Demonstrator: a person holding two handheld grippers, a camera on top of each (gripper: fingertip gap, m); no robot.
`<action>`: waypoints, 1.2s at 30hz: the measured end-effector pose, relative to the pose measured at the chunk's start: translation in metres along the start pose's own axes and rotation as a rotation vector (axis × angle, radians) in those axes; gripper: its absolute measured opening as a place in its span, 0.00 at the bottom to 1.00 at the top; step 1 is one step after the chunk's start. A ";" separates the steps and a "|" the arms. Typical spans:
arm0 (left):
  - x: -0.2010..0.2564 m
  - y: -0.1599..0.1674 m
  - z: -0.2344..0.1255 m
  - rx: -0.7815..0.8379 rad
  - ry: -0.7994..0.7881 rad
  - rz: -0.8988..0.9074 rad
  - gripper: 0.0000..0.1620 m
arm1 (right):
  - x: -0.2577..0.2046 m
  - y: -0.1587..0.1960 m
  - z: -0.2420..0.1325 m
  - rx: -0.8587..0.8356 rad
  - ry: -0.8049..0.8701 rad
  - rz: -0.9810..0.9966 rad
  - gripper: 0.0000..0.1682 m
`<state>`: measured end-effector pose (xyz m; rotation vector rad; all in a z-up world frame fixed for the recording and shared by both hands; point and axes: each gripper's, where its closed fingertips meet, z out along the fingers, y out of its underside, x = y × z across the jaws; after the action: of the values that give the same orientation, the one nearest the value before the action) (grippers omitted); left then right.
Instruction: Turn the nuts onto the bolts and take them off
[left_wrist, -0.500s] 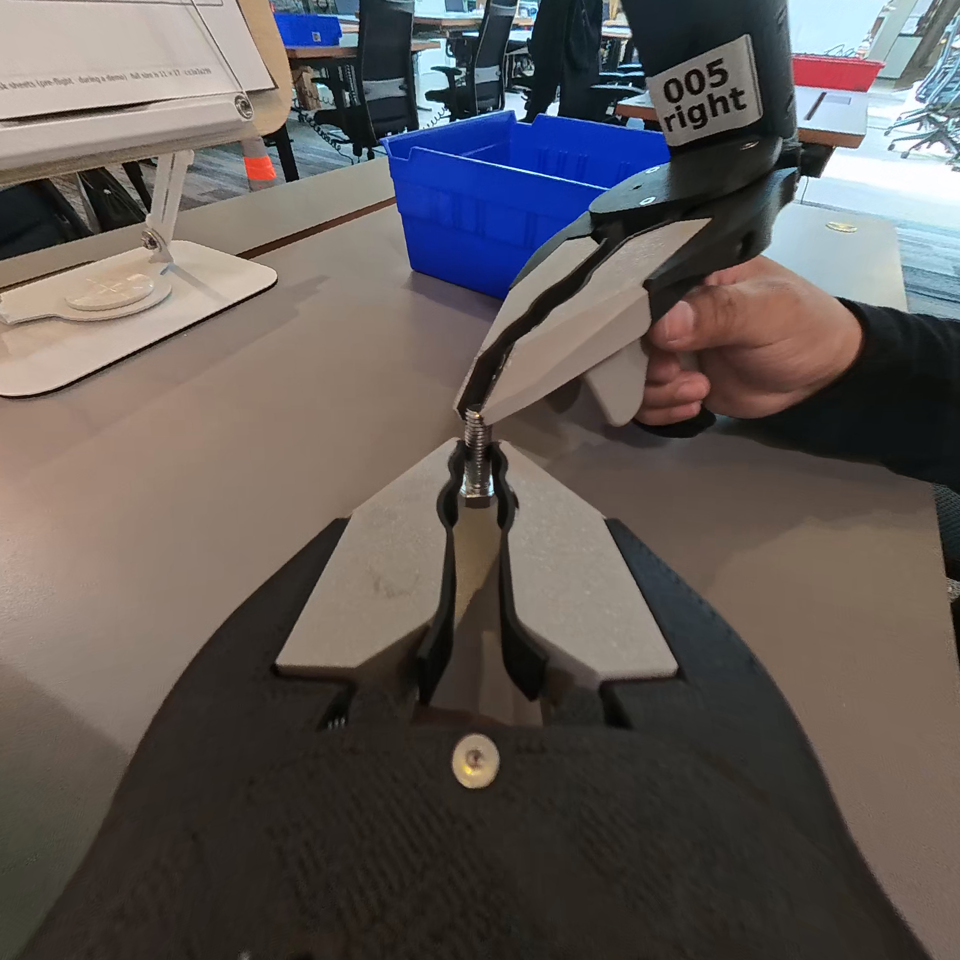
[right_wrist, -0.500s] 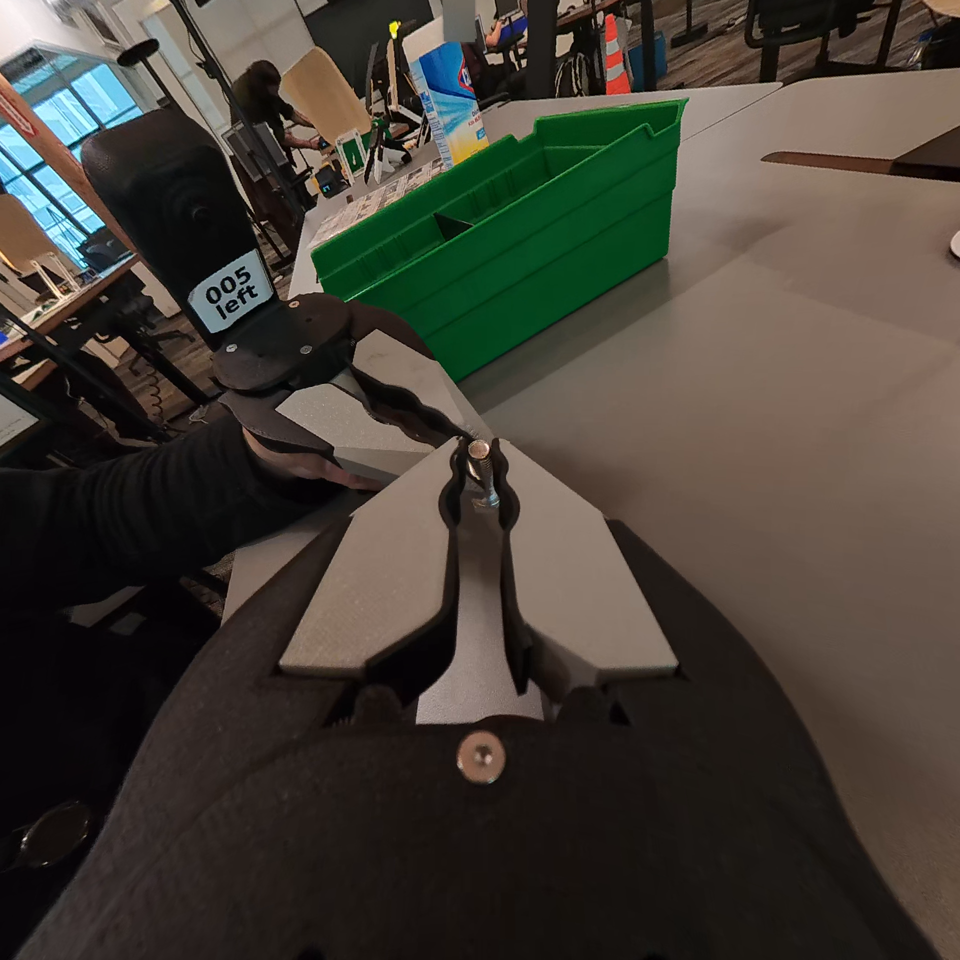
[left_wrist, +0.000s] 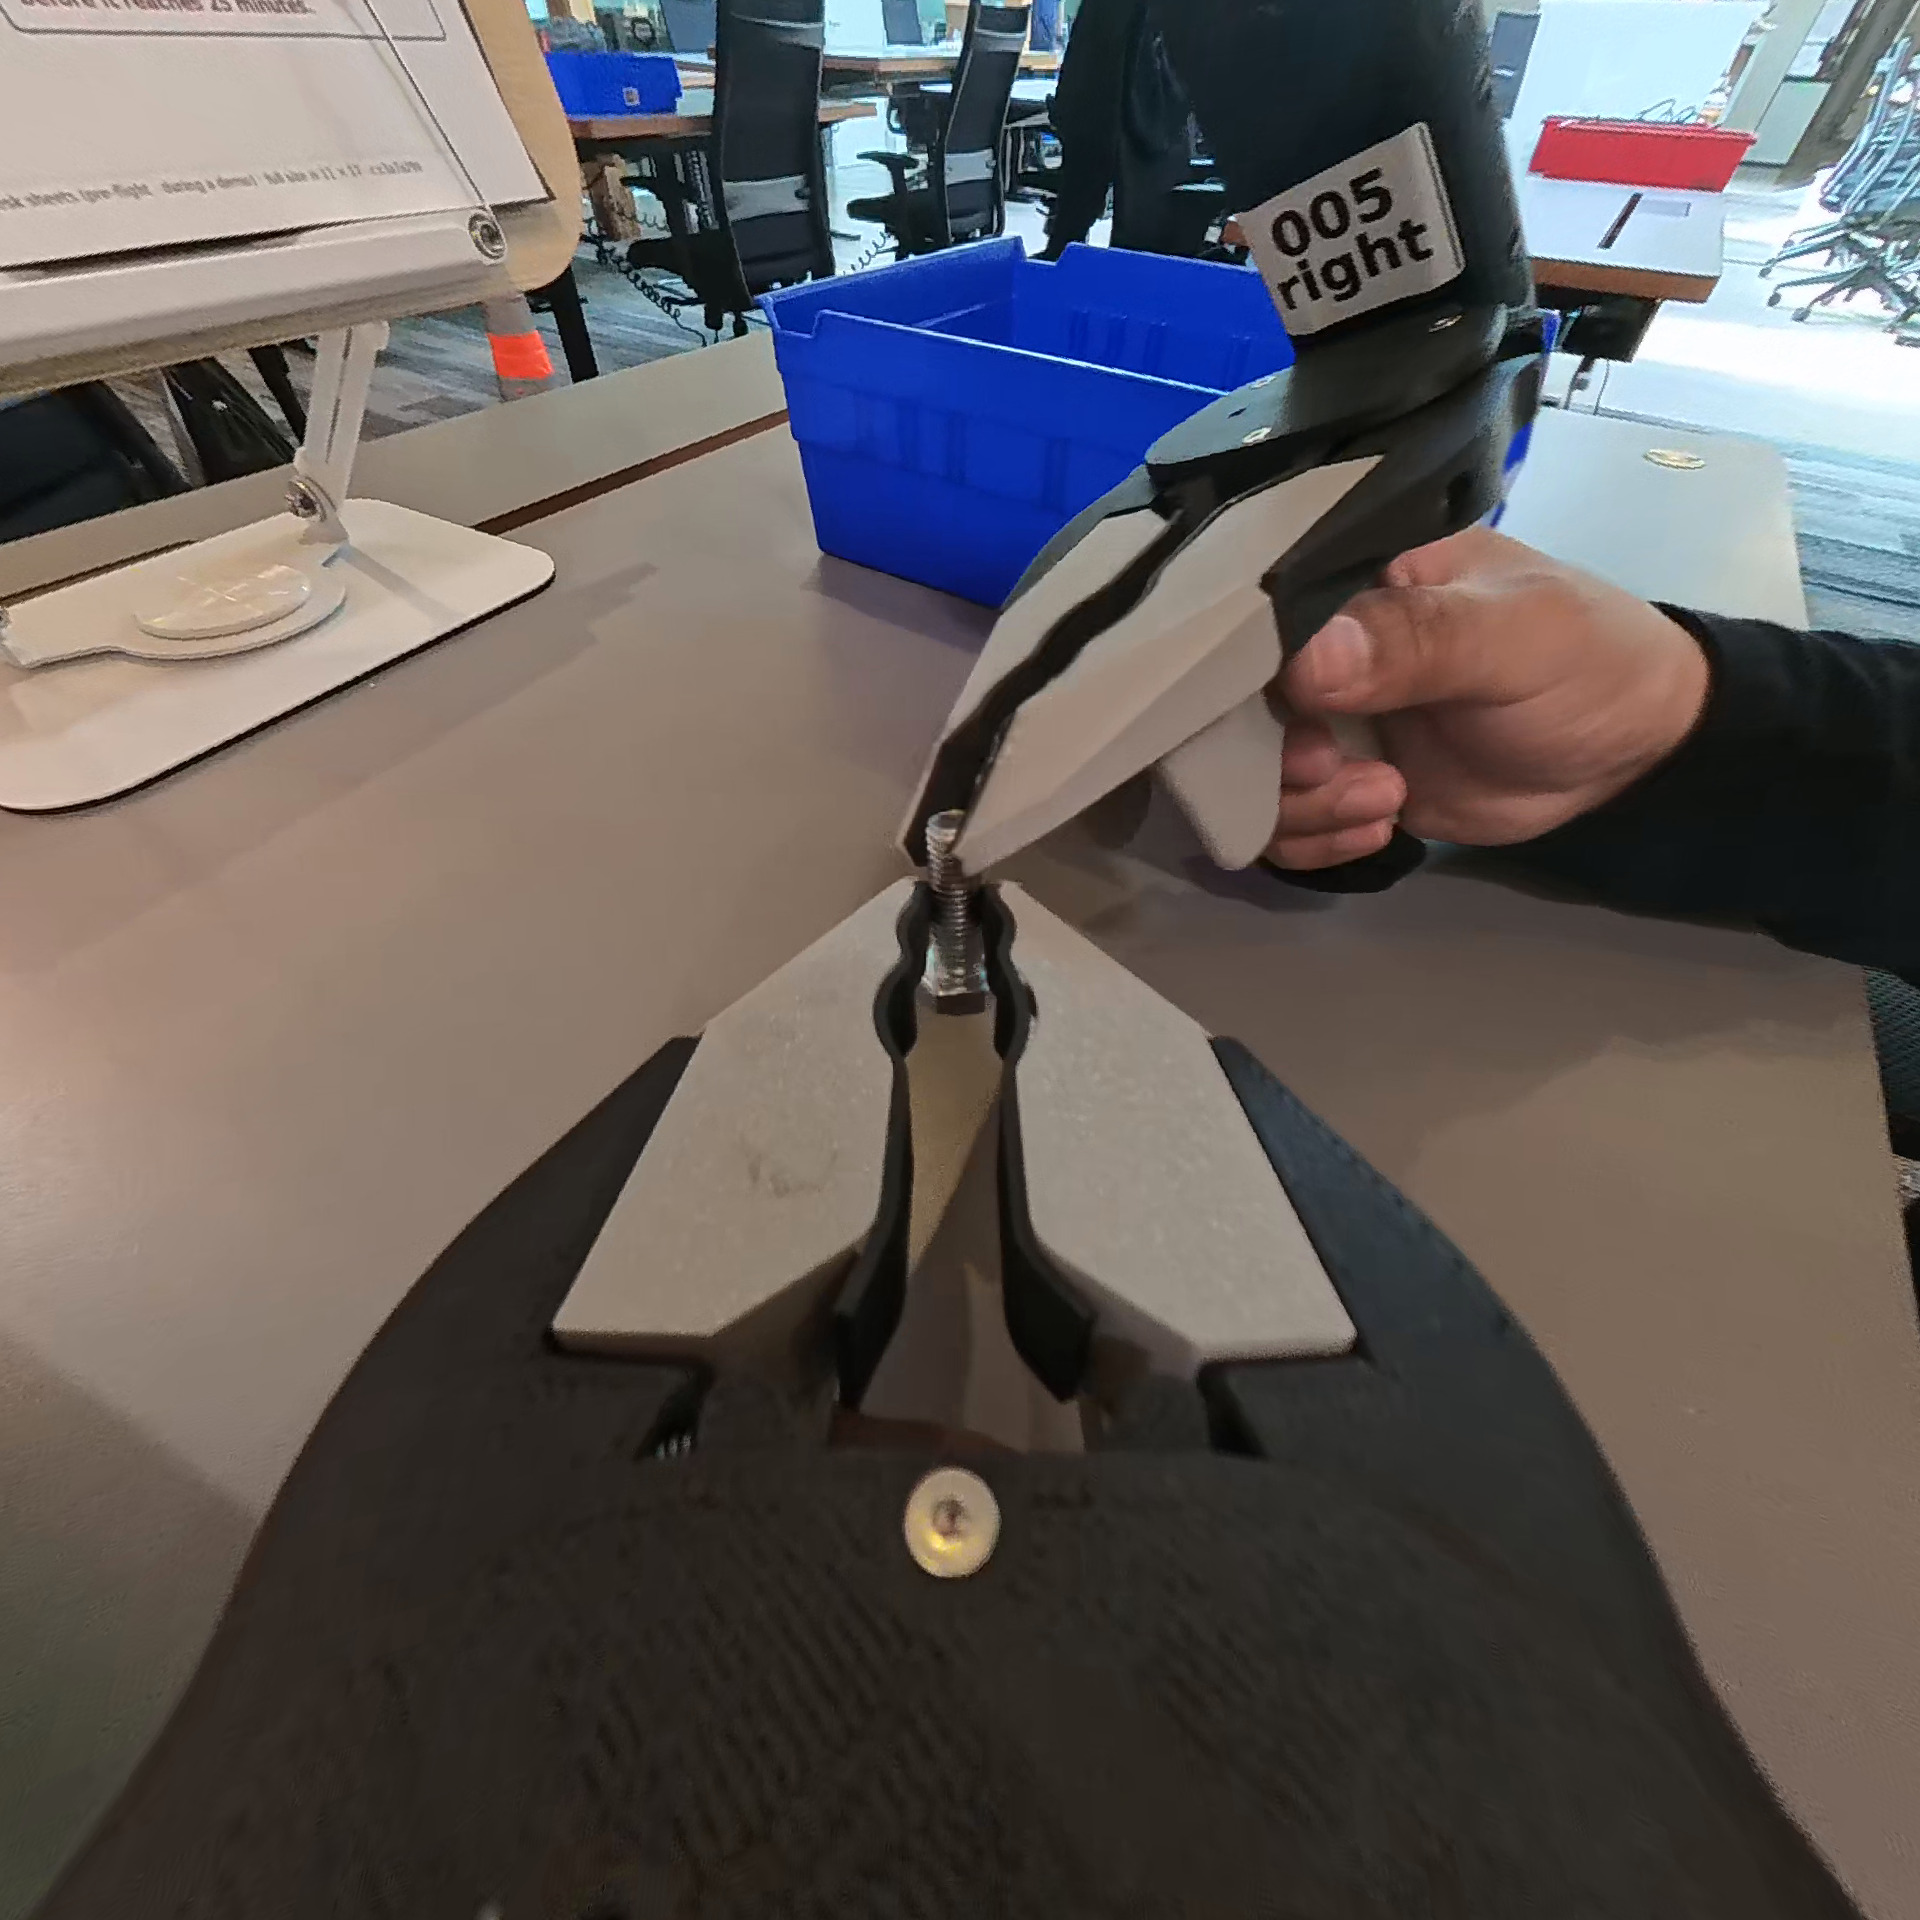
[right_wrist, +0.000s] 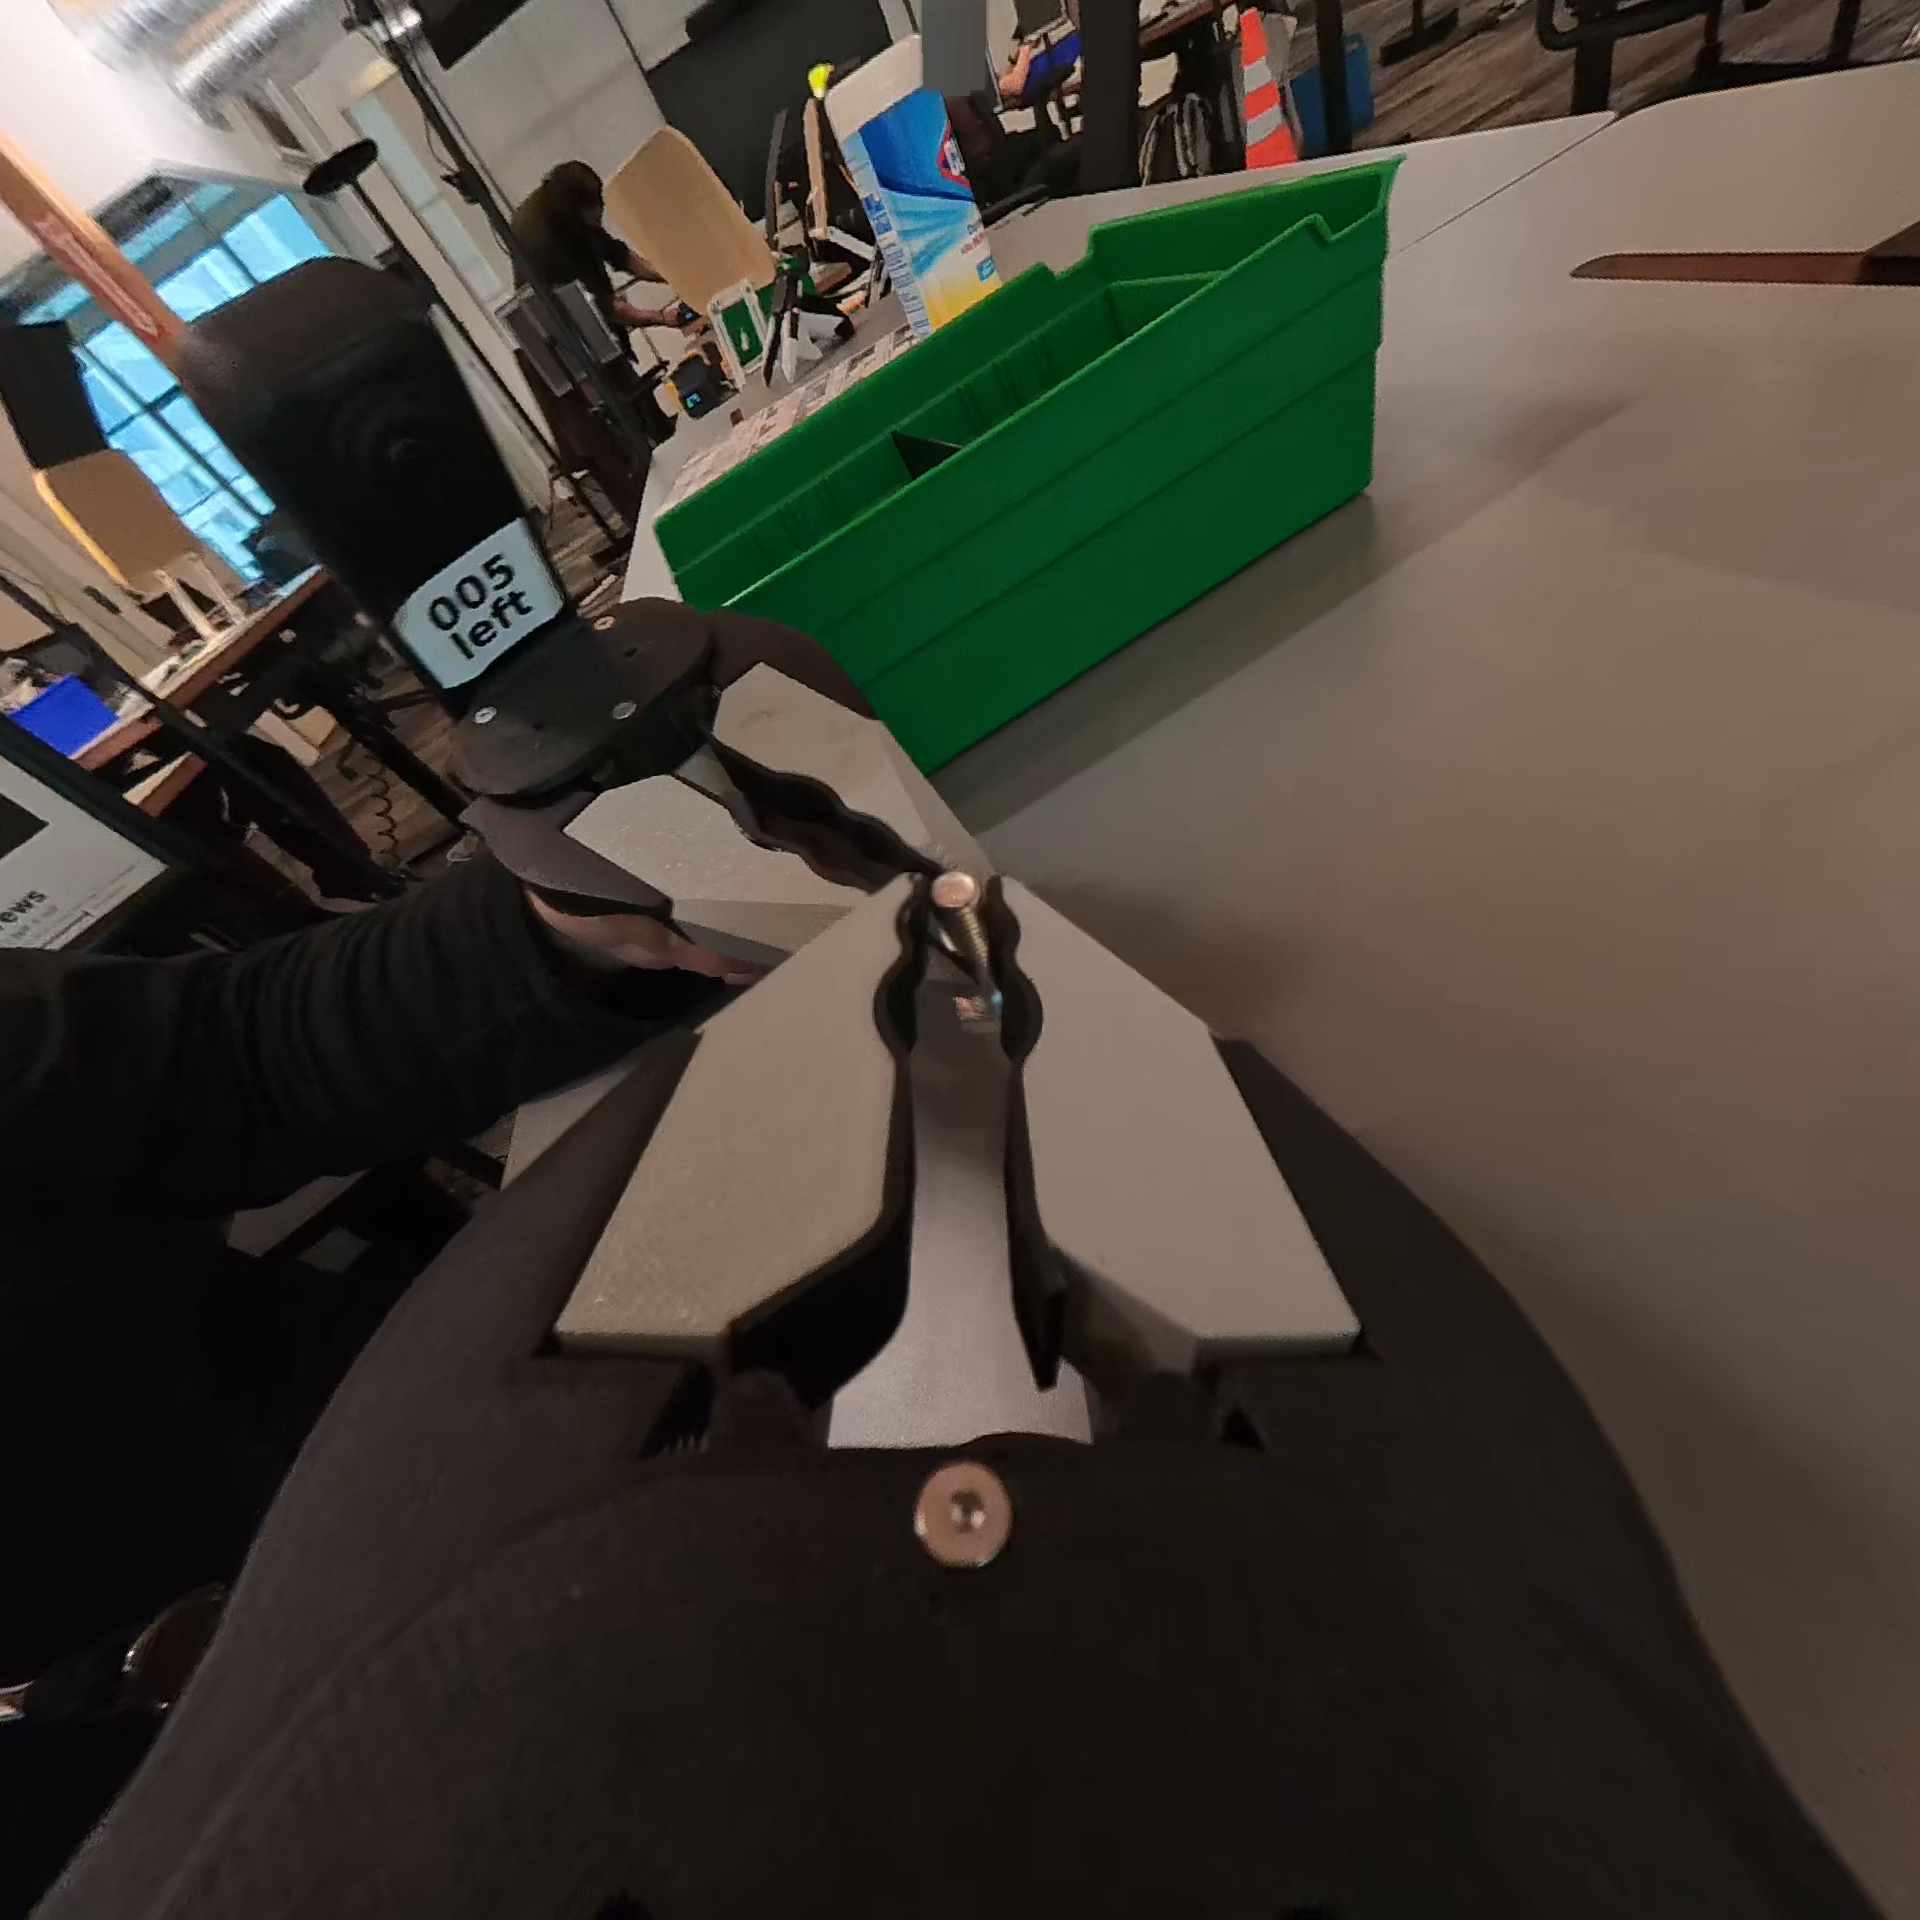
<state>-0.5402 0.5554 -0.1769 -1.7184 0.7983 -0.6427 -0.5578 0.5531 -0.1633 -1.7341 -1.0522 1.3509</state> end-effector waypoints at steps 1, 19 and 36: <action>0.000 0.000 0.000 0.000 -0.004 -0.002 0.04 | 0.000 0.000 0.000 0.001 0.004 -0.004 0.04; -0.049 -0.001 -0.015 0.035 -0.207 -0.126 0.17 | 0.042 0.040 0.007 -0.235 0.272 -0.132 0.04; -0.009 -0.053 -0.094 0.214 0.107 -0.245 0.23 | 0.028 0.005 -0.007 -0.066 0.274 -0.152 0.17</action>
<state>-0.6063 0.5166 -0.1011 -1.6071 0.5728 -0.9595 -0.5463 0.5753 -0.1779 -1.7869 -1.0577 0.9636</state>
